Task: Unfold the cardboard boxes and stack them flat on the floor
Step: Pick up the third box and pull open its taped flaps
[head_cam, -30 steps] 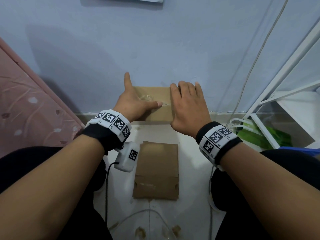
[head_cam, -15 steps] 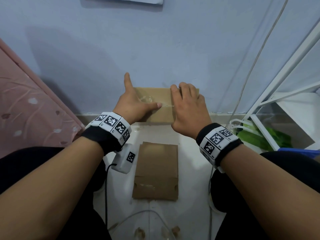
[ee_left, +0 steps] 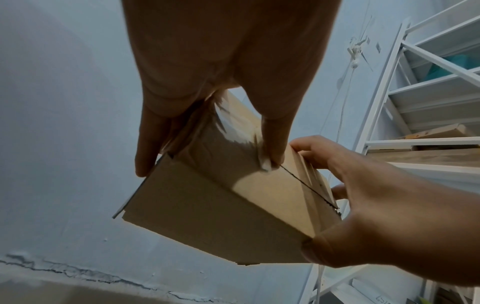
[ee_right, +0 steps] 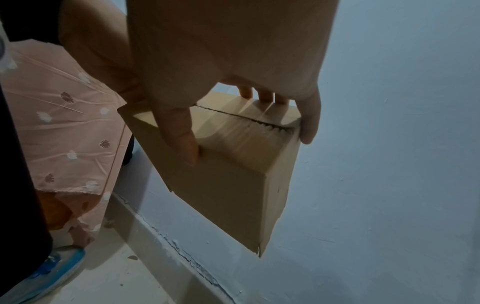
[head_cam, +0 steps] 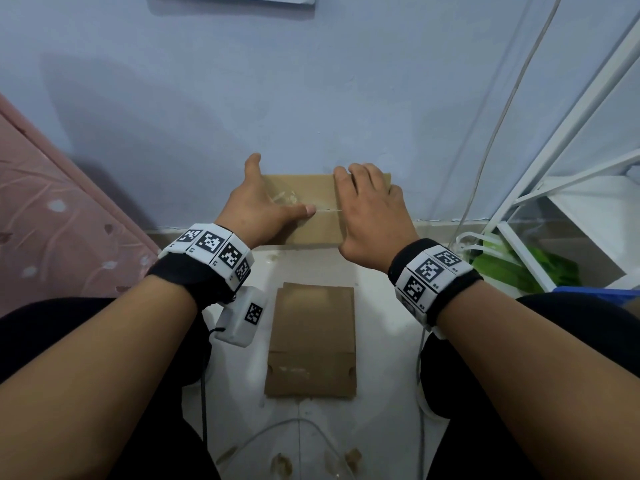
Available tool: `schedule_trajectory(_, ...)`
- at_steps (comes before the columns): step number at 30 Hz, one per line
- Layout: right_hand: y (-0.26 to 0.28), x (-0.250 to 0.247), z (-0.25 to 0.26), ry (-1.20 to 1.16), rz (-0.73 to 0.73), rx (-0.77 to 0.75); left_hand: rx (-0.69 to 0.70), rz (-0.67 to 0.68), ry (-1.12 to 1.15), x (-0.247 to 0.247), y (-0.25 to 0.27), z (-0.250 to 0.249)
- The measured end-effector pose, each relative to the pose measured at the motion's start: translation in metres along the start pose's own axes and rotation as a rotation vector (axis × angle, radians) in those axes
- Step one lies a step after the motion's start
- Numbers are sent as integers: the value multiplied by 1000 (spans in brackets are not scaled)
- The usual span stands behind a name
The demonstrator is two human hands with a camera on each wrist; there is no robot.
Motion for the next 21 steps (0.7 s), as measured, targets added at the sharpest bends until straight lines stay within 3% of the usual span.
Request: schedule_trajectory(21,1,3,-2,-13,32,-15,-9,72,-35,0,-6,9)
Point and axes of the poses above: each hand's wrist, its own y-axis away from the middle knuckle, its own x-axis out of the palm, z = x × y, the point moved 5 cm from there along -y, towards the middle knuckle, and after that the axes turned 4 degrees about x, right-handed, at the moved point
